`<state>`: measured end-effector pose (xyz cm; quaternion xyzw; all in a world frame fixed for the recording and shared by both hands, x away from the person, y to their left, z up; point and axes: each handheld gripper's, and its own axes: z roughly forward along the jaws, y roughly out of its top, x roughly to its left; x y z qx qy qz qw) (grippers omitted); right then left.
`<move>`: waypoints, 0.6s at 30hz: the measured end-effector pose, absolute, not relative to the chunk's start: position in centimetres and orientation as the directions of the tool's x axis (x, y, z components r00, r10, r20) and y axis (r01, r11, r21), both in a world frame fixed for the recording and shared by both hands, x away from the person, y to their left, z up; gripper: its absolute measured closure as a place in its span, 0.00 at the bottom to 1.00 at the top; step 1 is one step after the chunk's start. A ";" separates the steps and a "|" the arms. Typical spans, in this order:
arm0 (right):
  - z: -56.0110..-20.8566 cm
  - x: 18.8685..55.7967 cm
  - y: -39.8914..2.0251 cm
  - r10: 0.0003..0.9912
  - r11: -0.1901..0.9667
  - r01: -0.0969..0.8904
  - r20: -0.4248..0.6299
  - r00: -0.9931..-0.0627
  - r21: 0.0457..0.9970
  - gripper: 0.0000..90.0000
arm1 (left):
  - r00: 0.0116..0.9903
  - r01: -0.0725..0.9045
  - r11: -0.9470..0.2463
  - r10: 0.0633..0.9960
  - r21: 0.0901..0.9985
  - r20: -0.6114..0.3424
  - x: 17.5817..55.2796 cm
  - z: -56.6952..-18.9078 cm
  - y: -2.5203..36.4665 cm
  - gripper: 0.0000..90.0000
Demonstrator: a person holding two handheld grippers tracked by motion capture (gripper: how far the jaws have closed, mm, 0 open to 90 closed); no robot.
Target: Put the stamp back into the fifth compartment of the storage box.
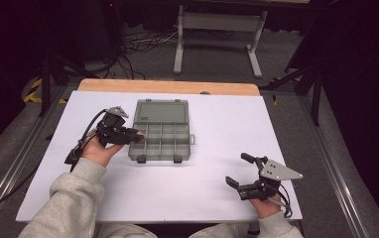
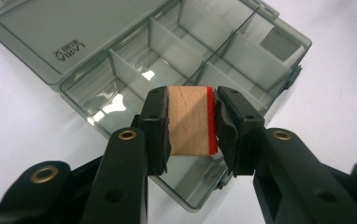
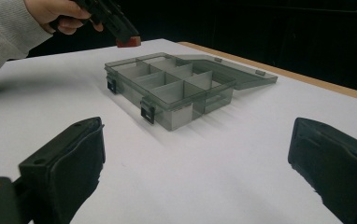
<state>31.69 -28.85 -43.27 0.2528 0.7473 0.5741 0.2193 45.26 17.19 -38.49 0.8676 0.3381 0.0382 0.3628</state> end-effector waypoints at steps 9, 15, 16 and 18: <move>-43.3 31.7 -28.8 0.628 0.213 0.126 -0.037 -0.777 0.969 0.05 | 0.758 0.586 -0.522 0.623 0.619 -0.192 45.7 -39.0 17.2 0.73; -43.3 31.7 -28.8 0.628 0.214 0.127 -0.037 -0.778 0.969 0.05 | 0.753 0.602 -0.530 0.626 0.597 -0.204 45.9 -39.3 17.1 0.73; -43.3 31.7 -28.8 0.628 0.214 0.127 -0.037 -0.778 0.969 0.05 | 0.752 0.603 -0.531 0.626 0.595 -0.204 45.9 -39.4 17.1 0.73; -43.3 31.7 -28.8 0.628 0.214 0.128 -0.036 -0.778 0.968 0.05 | 0.754 0.603 -0.536 0.624 0.591 -0.205 46.0 -39.4 17.1 0.73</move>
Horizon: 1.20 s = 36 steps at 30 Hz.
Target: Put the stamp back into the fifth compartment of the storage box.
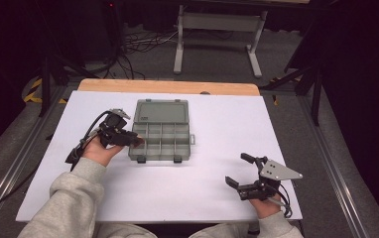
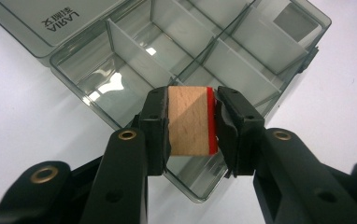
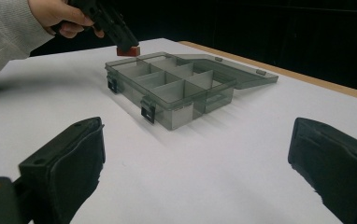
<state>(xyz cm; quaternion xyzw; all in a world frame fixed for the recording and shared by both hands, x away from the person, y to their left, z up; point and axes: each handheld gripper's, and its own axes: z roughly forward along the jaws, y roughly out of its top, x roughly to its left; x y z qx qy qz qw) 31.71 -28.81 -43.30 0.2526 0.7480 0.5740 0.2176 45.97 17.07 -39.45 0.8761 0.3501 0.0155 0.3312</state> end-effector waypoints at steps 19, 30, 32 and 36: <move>-43.3 31.7 -28.8 0.626 0.215 0.128 -0.036 -0.779 0.968 0.05 | 0.742 0.634 -0.559 0.634 0.535 -0.217 46.4 -40.3 16.7 0.73; -43.3 31.7 -28.8 0.625 0.215 0.127 -0.036 -0.779 0.968 0.05 | 0.746 0.638 -0.577 0.627 0.509 -0.223 46.6 -40.7 16.5 0.73; -43.3 31.7 -28.8 0.625 0.215 0.128 -0.036 -0.780 0.968 0.05 | 0.746 0.639 -0.578 0.626 0.508 -0.227 46.5 -40.7 16.4 0.73; -43.3 31.7 -28.8 0.625 0.215 0.127 -0.036 -0.780 0.968 0.05 | 0.748 0.638 -0.581 0.624 0.505 -0.227 46.6 -40.7 16.4 0.73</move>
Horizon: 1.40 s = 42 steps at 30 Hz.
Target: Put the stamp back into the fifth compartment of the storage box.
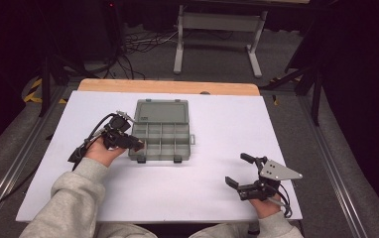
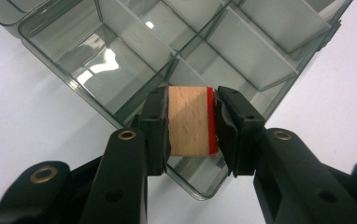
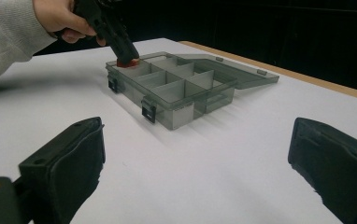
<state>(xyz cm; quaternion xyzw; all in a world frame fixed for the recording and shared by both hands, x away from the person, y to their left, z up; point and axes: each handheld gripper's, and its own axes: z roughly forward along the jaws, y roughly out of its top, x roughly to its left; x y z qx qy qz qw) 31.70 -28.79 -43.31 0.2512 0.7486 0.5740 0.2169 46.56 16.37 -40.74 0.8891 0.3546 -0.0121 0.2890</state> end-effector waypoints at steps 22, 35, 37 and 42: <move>-43.2 31.6 -28.9 0.627 0.216 0.123 -0.041 -0.778 0.969 0.05 | 0.751 0.638 -0.592 0.620 0.493 -0.227 46.7 -41.1 16.1 0.71; -43.2 31.8 -28.7 0.624 0.211 0.121 -0.039 -0.780 0.970 0.05 | 0.777 0.566 -0.519 0.595 0.641 -0.204 44.7 -38.5 17.0 0.40; -43.2 31.9 -28.7 0.623 0.211 0.119 -0.040 -0.781 0.970 0.05 | 0.772 0.558 -0.482 0.600 0.676 -0.209 44.0 -37.8 17.4 0.35; -43.3 31.9 -28.7 0.624 0.212 0.123 -0.037 -0.781 0.970 0.05 | 0.784 0.504 -0.441 0.594 0.743 -0.179 42.1 -36.9 18.3 0.18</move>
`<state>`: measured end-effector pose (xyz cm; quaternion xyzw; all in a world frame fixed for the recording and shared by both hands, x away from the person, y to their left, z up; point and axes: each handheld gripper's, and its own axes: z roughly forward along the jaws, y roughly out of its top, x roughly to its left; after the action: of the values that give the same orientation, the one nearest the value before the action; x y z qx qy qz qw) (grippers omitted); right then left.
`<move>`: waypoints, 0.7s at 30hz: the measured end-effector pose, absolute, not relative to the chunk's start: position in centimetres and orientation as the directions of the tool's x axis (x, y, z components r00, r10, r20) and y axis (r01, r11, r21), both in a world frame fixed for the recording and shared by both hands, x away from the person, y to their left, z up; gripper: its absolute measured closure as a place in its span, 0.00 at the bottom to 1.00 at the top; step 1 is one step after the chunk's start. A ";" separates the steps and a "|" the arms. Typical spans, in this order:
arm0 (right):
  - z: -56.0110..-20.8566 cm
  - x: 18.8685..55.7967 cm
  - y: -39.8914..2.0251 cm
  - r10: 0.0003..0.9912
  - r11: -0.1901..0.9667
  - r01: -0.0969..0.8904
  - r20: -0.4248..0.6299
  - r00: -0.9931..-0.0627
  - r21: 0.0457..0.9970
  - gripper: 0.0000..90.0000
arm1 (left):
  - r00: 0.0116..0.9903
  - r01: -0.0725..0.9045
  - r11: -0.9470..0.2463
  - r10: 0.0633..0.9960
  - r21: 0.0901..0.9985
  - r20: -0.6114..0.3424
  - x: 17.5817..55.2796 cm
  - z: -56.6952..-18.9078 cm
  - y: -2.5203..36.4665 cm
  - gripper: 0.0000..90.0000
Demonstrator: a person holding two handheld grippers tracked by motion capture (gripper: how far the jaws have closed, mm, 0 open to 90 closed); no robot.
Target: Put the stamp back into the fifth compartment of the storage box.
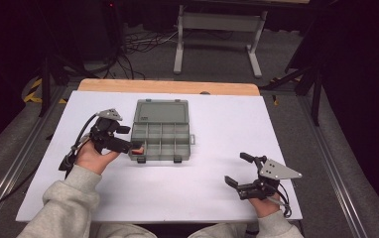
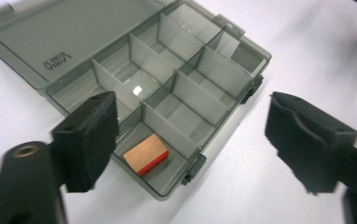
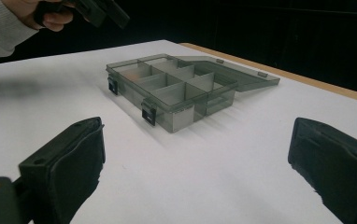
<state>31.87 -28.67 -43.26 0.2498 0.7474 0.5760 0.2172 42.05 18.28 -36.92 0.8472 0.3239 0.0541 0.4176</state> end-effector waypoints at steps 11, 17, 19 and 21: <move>-43.3 31.8 -28.7 0.625 0.210 0.123 -0.036 -0.780 0.970 0.05 | 0.798 0.421 -0.342 0.581 0.840 -0.163 38.6 -37.1 20.6 0.10; -43.3 31.9 -28.7 0.625 0.213 0.125 -0.037 -0.780 0.969 0.05 | 0.795 0.381 -0.309 0.591 0.871 -0.138 37.1 -38.3 21.7 0.09; -43.3 31.9 -28.7 0.625 0.212 0.124 -0.037 -0.780 0.969 0.05 | 0.791 0.380 -0.297 0.596 0.876 -0.141 36.7 -38.7 22.1 0.09; -43.3 31.9 -28.7 0.624 0.212 0.123 -0.037 -0.780 0.969 0.05 | 0.788 0.370 -0.276 0.599 0.887 -0.143 36.4 -39.1 22.6 0.09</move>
<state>31.85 -28.66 -43.27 0.2501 0.7475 0.5756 0.2176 36.40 22.59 -39.09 0.7911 0.3062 0.1102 0.5180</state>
